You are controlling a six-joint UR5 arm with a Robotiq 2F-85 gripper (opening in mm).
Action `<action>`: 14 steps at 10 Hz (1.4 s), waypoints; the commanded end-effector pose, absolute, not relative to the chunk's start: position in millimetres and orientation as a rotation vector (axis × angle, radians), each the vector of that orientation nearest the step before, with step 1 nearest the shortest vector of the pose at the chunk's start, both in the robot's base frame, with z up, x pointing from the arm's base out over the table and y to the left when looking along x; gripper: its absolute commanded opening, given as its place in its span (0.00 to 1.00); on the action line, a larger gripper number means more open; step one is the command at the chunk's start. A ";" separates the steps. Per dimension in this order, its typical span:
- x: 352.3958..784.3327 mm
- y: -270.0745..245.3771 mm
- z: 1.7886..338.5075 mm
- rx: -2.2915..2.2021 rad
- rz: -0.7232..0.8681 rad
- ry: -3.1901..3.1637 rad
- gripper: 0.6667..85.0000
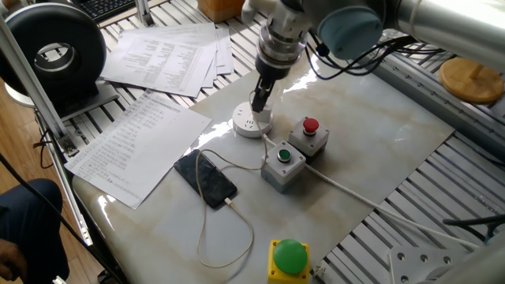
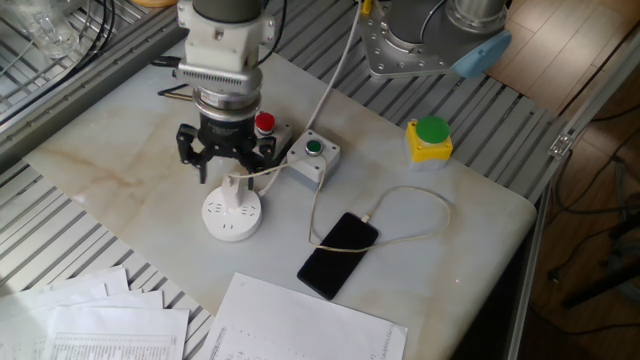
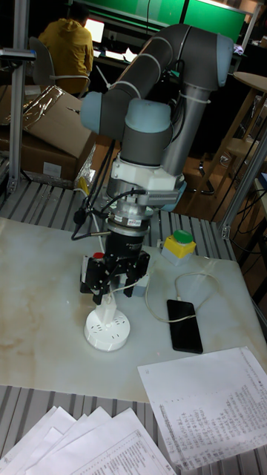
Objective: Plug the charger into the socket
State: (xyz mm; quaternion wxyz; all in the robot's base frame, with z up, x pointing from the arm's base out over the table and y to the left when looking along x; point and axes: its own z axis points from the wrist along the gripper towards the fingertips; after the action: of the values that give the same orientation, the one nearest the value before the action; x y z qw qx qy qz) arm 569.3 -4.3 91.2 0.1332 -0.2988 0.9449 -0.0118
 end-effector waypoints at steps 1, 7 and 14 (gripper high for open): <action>549.6 -1.2 114.2 -0.919 0.009 2.751 0.87; 437.5 -30.3 171.5 -0.868 -0.061 3.014 0.01; 453.5 4.0 175.4 -0.691 0.086 2.972 0.01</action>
State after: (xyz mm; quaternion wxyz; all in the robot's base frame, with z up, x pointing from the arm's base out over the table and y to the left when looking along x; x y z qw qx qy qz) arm 450.0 -5.7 172.8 0.0351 -0.2406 0.9699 0.0151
